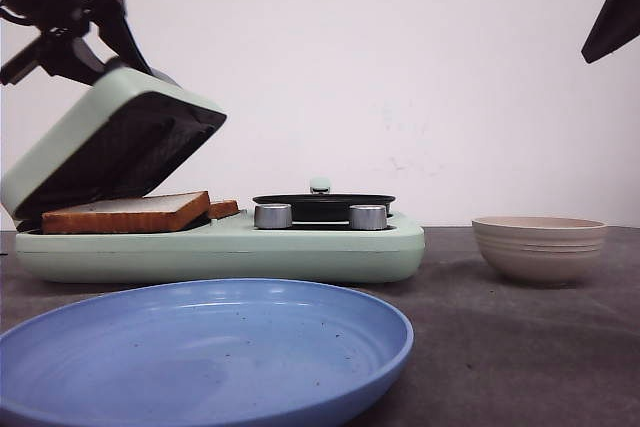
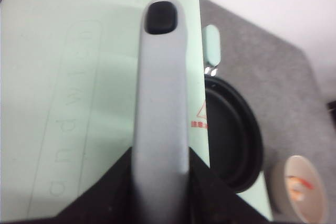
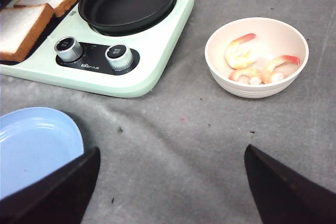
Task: Make breakfast with bread and shrimp
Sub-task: 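Grasp the press lid handle with the left gripper and lower it closed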
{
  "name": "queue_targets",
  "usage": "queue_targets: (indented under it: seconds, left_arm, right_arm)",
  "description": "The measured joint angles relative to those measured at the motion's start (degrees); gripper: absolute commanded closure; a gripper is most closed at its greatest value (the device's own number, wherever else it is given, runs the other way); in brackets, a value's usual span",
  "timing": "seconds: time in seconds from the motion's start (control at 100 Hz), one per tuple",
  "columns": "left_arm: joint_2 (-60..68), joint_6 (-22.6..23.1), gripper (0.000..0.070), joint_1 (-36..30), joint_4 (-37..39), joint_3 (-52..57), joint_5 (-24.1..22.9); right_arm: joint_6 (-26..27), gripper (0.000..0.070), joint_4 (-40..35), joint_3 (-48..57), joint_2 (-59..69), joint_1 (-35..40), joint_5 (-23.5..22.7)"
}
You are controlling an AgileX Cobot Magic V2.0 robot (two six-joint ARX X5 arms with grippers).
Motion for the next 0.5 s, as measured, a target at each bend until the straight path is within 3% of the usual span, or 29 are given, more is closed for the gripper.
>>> queue_targets:
  seconds: [0.29,0.5]
  left_arm:
    - [1.8,4.0,0.0697,-7.6,0.0,-0.2,-11.8]
    - [6.6,6.8,0.0697,-11.4,0.5,-0.2,-13.5]
  right_arm:
    - [0.0,0.0169,-0.1,0.0,0.0,0.0,0.0]
    - [0.0,0.0169,-0.1,0.0,0.0,0.0,0.0]
